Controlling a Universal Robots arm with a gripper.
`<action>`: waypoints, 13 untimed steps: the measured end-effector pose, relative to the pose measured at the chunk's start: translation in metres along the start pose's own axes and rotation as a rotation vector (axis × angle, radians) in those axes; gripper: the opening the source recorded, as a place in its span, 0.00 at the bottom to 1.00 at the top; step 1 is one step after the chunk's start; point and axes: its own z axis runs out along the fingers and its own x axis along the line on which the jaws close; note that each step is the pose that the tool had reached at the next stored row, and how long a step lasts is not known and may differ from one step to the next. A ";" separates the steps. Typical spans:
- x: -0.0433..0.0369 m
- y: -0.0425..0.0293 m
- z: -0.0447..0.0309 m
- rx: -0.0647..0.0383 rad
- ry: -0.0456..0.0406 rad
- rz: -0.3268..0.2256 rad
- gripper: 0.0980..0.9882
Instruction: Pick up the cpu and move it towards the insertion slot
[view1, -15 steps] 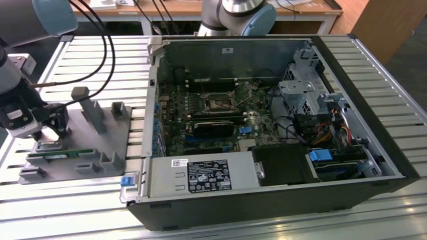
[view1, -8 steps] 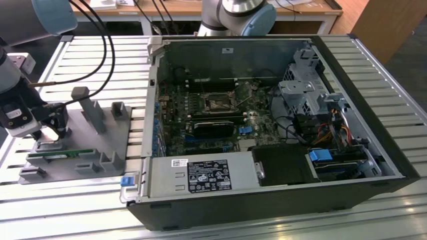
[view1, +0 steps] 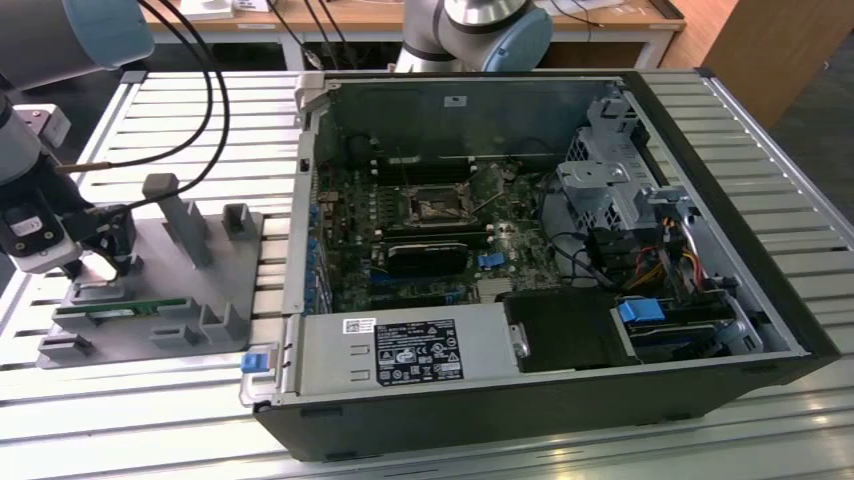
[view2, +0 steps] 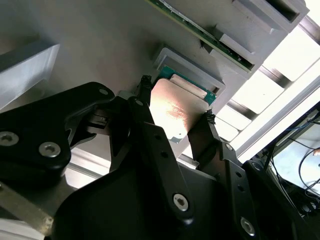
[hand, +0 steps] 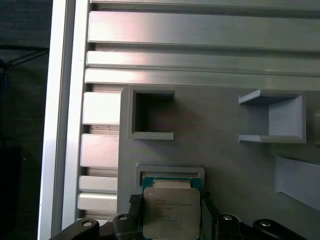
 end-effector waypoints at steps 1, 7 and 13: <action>0.0000 0.0000 -0.0002 0.000 0.0000 0.000 0.50; 0.0000 0.0001 -0.0018 0.000 -0.0001 0.000 0.50; 0.0000 0.0001 -0.0029 0.000 0.0000 0.000 0.50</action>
